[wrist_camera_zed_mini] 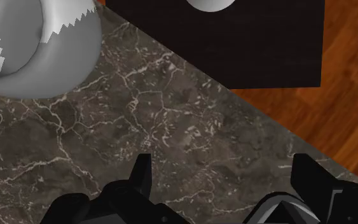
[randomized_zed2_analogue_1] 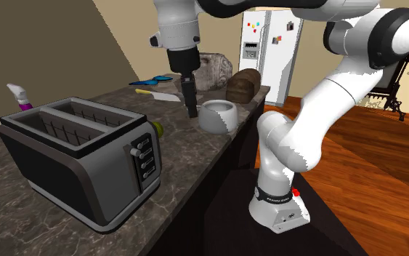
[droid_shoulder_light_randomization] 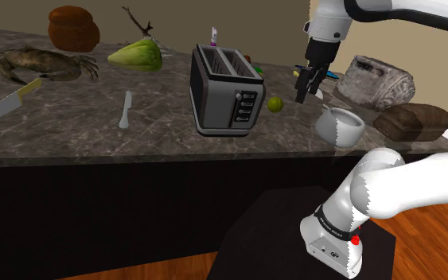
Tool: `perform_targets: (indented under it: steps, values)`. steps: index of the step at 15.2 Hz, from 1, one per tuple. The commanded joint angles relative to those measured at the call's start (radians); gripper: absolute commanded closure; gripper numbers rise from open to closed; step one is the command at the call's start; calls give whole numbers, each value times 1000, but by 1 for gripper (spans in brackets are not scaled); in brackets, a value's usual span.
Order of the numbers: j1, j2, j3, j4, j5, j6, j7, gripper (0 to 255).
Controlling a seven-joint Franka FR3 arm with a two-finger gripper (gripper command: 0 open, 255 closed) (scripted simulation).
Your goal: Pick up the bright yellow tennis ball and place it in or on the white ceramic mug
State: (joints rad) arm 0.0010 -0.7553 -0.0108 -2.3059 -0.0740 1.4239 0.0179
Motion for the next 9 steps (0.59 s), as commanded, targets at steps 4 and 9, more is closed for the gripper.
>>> perform_targets:
  steps: [4,9]
  values:
    - [-13,71,-60,6,-17,72,-53,0]
    - [-30,212,-157,42,-24,184,-144,0]
